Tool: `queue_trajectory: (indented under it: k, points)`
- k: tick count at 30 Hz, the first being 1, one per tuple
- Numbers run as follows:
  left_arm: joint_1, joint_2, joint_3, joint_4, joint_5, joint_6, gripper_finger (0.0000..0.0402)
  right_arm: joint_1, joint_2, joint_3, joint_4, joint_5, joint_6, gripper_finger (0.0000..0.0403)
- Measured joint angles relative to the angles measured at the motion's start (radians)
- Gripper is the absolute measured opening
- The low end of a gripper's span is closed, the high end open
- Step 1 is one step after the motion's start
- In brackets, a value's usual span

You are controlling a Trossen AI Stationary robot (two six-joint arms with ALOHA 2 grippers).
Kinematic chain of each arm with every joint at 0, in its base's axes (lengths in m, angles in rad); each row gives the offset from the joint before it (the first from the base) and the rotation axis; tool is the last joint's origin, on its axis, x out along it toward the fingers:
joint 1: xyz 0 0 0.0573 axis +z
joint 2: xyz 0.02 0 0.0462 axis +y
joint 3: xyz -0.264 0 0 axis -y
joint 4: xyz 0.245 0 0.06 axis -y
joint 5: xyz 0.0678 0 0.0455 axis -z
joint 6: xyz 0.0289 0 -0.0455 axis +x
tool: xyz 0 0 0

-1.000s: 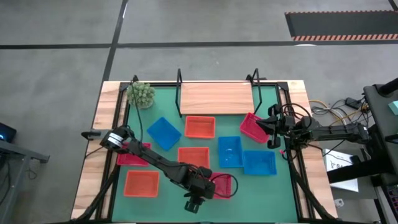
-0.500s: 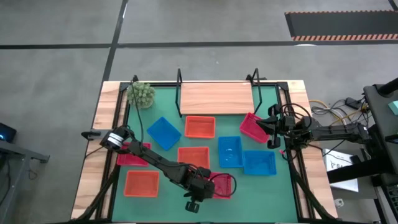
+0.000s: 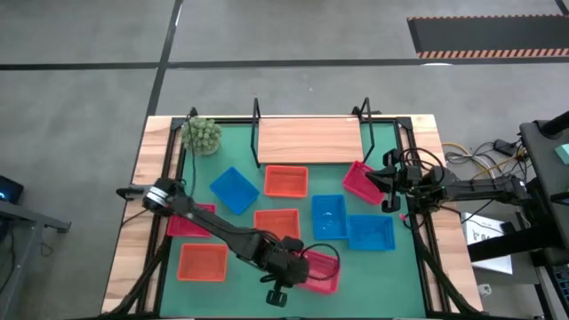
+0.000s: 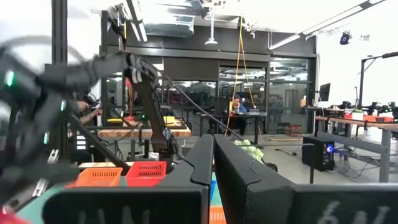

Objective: Stack baskets on shelf by color
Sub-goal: Put the bottom middle red bin on the shelf

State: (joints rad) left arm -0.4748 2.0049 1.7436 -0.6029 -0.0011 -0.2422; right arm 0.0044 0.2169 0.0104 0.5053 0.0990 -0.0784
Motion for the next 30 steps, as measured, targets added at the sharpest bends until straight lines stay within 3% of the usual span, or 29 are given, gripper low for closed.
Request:
queue_trajectory:
  k: [8,13,22,30]
  points:
    - [0.059,-0.194,0.012,-0.146,-0.532,-0.114,0.0001,0.000,-0.001,0.020,-0.029,-0.001,0.013,0.0009]
    - [0.140,-0.231,0.007,-0.157,-0.760,-0.118,0.0000,0.000,0.000,0.026,-0.053,0.000,0.009,0.0009]
    - [0.377,-0.197,-0.055,-0.157,-0.793,-0.144,0.0000,0.000,0.000,0.028,-0.066,0.000,0.008,0.0009]
    - [0.565,-0.156,-0.133,-0.114,-0.705,-0.206,0.0000,0.000,0.000,0.029,-0.082,0.000,0.002,0.0009]
